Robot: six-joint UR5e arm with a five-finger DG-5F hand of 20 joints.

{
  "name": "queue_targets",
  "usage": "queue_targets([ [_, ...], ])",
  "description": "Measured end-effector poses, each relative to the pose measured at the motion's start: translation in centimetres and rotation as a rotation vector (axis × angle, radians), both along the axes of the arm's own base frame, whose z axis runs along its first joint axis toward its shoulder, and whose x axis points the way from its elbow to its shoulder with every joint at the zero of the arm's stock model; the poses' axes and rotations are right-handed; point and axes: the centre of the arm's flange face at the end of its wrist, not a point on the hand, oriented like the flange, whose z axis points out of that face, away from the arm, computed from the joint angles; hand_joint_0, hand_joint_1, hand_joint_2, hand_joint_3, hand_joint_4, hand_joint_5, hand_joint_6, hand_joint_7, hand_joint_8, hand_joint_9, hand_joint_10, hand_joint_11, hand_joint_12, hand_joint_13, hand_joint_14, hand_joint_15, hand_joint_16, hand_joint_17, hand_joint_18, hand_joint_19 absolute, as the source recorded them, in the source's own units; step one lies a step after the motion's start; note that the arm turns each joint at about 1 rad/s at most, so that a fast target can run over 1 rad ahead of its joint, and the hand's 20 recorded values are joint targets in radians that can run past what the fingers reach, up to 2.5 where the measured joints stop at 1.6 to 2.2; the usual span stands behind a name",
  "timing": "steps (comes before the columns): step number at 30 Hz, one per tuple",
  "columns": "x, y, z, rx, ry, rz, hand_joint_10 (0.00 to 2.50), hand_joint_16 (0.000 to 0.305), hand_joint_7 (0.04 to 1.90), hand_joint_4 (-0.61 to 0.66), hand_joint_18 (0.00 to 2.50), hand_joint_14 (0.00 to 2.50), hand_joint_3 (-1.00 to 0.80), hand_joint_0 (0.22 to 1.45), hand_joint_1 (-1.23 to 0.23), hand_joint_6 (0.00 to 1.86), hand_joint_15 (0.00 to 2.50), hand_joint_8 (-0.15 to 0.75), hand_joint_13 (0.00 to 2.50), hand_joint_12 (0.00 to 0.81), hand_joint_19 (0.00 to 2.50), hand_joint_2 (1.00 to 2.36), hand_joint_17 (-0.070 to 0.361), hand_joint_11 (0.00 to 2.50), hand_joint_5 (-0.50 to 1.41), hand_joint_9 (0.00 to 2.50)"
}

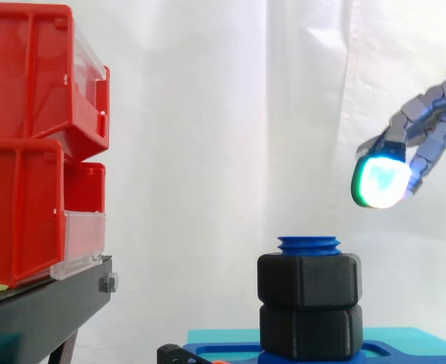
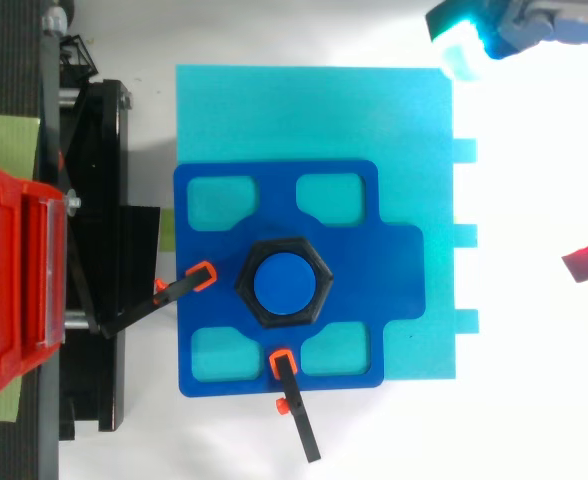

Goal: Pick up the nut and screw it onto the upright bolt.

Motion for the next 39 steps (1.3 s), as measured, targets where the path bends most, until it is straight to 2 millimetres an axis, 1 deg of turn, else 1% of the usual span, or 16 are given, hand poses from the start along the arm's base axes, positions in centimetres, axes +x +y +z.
queue_targets([
  [3, 0.0, 0.4, -0.4, 0.082, -0.006, -0.020, 0.00, 0.044, 0.72, 0.19, 0.00, 0.00, -0.50, 0.50, -0.34, 0.50, 0.00, 0.233, 0.00, 0.364, 0.00, 1.00, 0.100, 0.00, -0.20, 0.29],
  [10, 0.1, 1.2, -0.6, 0.244, -0.022, -0.041, 0.00, 0.046, 0.72, 0.20, 0.00, 0.00, -0.50, 0.48, -0.33, 0.50, 0.00, 0.240, 0.00, 0.372, 0.00, 1.00, 0.104, 0.00, -0.20, 0.28],
  [13, 0.3, 1.5, -0.5, 0.272, -0.034, -0.040, 0.00, 0.047, 0.73, 0.20, 0.00, 0.00, -0.50, 0.48, -0.33, 0.50, 0.00, 0.240, 0.00, 0.374, 0.00, 1.00, 0.106, 0.00, -0.20, 0.27],
  [16, 0.9, 1.9, -0.5, 0.278, -0.069, -0.034, 0.00, 0.047, 0.73, 0.20, 0.00, 0.00, -0.50, 0.48, -0.33, 0.50, 0.00, 0.241, 0.00, 0.375, 0.00, 1.00, 0.105, 0.00, -0.20, 0.27],
  [19, 1.8, 2.4, -1.1, 0.270, -0.100, -0.025, 0.00, 0.047, 0.71, 0.21, 0.00, 0.00, -0.50, 0.48, -0.34, 0.50, 0.00, 0.242, 0.00, 0.381, 0.00, 1.00, 0.106, 0.00, -0.21, 0.25],
  [23, 2.4, 3.0, -1.3, 0.266, -0.119, -0.012, 0.00, 0.050, 0.68, 0.22, 0.00, 0.00, -0.50, 0.48, -0.34, 0.50, 0.00, 0.252, 0.00, 0.389, 0.00, 1.00, 0.113, 0.00, -0.22, 0.21],
  [28, 2.5, 3.5, -1.3, 0.264, -0.124, -0.004, 0.00, 0.053, 0.65, 0.21, 0.00, 0.00, -0.50, 0.47, -0.34, 0.50, 0.00, 0.254, 0.00, 0.404, 0.00, 1.00, 0.118, 0.00, -0.23, 0.16],
  [32, 2.6, 3.6, -1.3, 0.265, -0.124, 0.001, 0.00, 0.055, 0.64, 0.17, 0.00, 0.00, -0.50, 0.46, -0.33, 0.50, 0.00, 0.250, 0.00, 0.411, 0.00, 1.00, 0.123, 0.00, -0.24, 0.12],
  [39, 2.6, 3.6, -1.3, 0.265, -0.125, -0.001, 0.00, 0.055, 0.67, 0.13, 0.00, 0.00, -0.50, 0.45, -0.32, 0.50, 0.00, 0.243, 0.00, 0.414, 0.00, 1.00, 0.125, 0.00, -0.24, 0.10],
])
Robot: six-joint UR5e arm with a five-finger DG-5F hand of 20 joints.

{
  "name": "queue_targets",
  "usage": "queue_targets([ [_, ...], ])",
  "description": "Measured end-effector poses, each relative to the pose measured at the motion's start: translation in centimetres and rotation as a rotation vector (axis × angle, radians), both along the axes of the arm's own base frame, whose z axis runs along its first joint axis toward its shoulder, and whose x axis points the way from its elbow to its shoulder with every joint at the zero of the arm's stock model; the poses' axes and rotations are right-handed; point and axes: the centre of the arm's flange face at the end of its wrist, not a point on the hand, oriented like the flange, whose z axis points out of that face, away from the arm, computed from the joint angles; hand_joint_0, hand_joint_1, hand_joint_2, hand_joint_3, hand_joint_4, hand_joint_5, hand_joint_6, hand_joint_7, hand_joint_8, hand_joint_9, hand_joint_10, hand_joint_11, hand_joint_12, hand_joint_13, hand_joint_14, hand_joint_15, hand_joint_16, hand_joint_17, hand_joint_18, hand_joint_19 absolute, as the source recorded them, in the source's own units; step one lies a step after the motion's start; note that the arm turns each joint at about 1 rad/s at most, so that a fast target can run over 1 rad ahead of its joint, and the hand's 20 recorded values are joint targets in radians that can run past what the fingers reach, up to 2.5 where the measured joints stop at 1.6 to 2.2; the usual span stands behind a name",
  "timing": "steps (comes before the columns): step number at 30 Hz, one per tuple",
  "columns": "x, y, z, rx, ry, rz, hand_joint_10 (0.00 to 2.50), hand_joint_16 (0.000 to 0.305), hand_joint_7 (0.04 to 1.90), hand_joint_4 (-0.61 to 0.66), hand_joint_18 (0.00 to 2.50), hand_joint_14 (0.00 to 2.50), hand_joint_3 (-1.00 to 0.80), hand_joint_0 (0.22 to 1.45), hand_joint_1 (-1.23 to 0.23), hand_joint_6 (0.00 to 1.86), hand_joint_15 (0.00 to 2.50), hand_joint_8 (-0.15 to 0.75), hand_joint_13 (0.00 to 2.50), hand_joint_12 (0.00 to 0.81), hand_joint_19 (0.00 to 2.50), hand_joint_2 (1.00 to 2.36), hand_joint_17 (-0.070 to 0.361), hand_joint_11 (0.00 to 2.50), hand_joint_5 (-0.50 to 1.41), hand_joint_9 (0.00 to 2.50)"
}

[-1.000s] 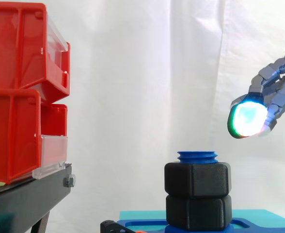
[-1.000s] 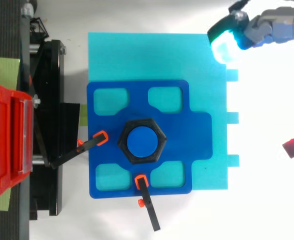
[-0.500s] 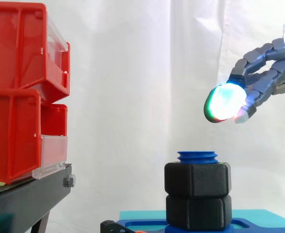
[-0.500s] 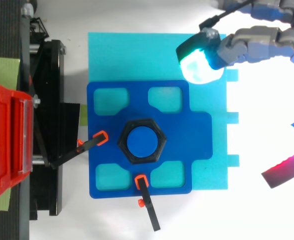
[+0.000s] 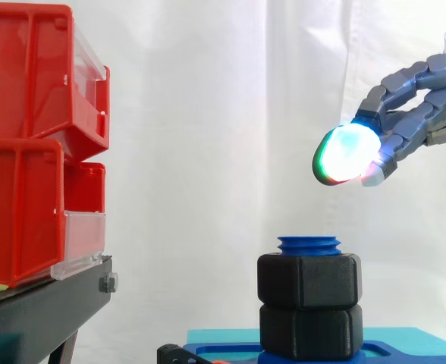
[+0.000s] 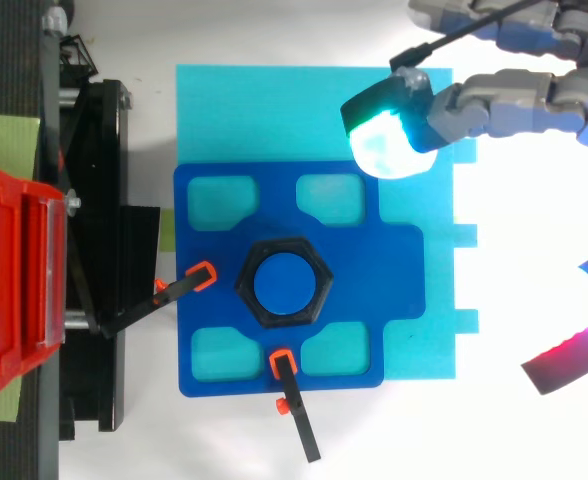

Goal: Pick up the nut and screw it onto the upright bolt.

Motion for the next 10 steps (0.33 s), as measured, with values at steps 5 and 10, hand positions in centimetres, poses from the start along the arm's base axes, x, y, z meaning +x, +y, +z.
queue_targets([
  [5, 0.01, 0.00, -0.02, 0.000, 0.000, 0.000, 0.00, 0.055, 0.74, 0.12, 0.00, 0.00, -0.50, 0.45, -0.29, 0.50, 0.00, 0.235, 0.00, 0.409, 0.00, 1.00, 0.123, 0.00, -0.24, 0.05],
  [10, -0.01, -0.01, -0.05, 0.000, 0.001, -0.001, 0.00, 0.054, 0.74, 0.12, 0.00, 0.00, -0.50, 0.45, -0.31, 0.50, 0.00, 0.230, 0.00, 0.406, 0.00, 1.00, 0.122, 0.00, -0.24, 0.01],
])
